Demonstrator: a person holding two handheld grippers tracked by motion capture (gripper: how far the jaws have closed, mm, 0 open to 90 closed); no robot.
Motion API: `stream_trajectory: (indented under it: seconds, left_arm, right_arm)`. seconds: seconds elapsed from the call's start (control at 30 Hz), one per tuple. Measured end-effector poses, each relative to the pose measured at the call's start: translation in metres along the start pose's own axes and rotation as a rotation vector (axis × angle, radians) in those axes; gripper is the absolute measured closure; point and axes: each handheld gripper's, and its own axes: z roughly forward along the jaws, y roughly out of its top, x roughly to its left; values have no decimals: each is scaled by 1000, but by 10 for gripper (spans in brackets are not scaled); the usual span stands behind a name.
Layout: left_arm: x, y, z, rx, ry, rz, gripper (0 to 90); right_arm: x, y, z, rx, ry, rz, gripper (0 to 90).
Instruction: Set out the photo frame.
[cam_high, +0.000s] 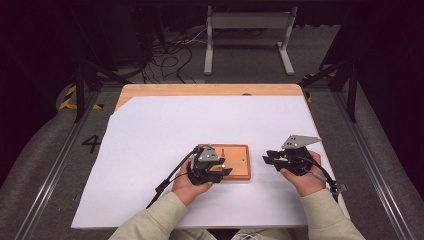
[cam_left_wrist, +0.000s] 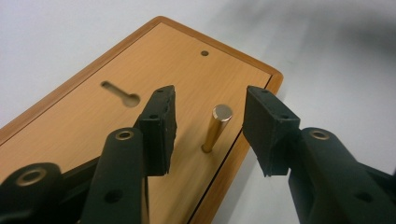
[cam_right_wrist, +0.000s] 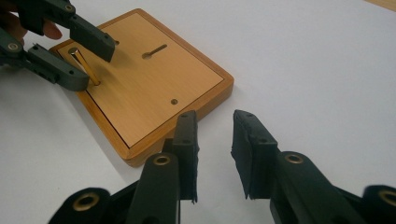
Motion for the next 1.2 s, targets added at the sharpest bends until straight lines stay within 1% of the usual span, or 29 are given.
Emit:
stream_trajectory:
  seconds: [0.1, 0.13, 0.2, 0.23, 0.27, 0.3, 0.33, 0.4, 0.47, 0.6, 0.63, 0.77, 0.83, 0.87, 0.9, 0.97, 1.03, 1.13, 1.2]
  left_arm:
    - [-1, 1, 5, 13, 2, 15, 575]
    - [-1, 1, 7, 22, 7, 21, 603]
    - [-2, 1, 9, 37, 2, 25, 698]
    - [-3, 1, 10, 43, 8, 34, 744]
    - [-4, 1, 10, 45, 22, 46, 777]
    - [-4, 1, 10, 48, 31, 49, 807]
    - [-3, 1, 10, 48, 27, 44, 822]
    - [-3, 1, 10, 46, 27, 46, 824]
    - [-5, 1, 10, 50, 38, 61, 825]
    - [-5, 0, 10, 48, 38, 70, 827]
    - [-6, 0, 10, 49, 47, 83, 828]
    - [-6, 0, 10, 46, 51, 95, 829]
    - [-8, -1, 10, 48, 70, 122, 830]
    - [-8, -1, 10, 48, 70, 122, 830]
    - [-9, -1, 10, 52, 86, 147, 830]
    - [-11, -1, 9, 55, 94, 167, 828]
    - [-12, -1, 9, 54, 98, 175, 827]
    - [-17, -3, 9, 50, 128, 226, 825]
    - [-20, -4, 8, 49, 137, 252, 821]
  right_arm:
    - [-1, -1, 0, 1, 1, 4, 711]
    - [-1, -1, 0, 4, 0, 4, 711]
    - [0, -1, 0, 4, 1, 4, 712]
    - [0, -1, 0, 3, 1, 3, 712]
    - [0, -1, 0, 1, 1, 2, 711]
    - [0, -1, 0, 2, 1, 1, 711]
    - [0, -1, 0, 3, 1, 1, 711]
    - [0, -1, 1, 5, 1, 2, 711]
    - [1, -1, 1, 6, 2, 1, 712]
    - [1, -1, 1, 4, 3, -3, 712]
    - [1, -1, 2, 7, 1, -3, 713]
    - [1, -1, 2, 10, 0, -2, 714]
    - [1, -1, 2, 12, 0, -4, 715]
    - [1, -1, 2, 12, 0, -4, 715]
    - [1, -1, 2, 12, 0, -5, 715]
    - [2, -1, 2, 12, 1, -6, 716]
    - [2, -1, 2, 13, -3, -10, 718]
    - [2, -1, 2, 12, -10, -13, 717]
    - [2, -1, 2, 11, -17, -12, 716]
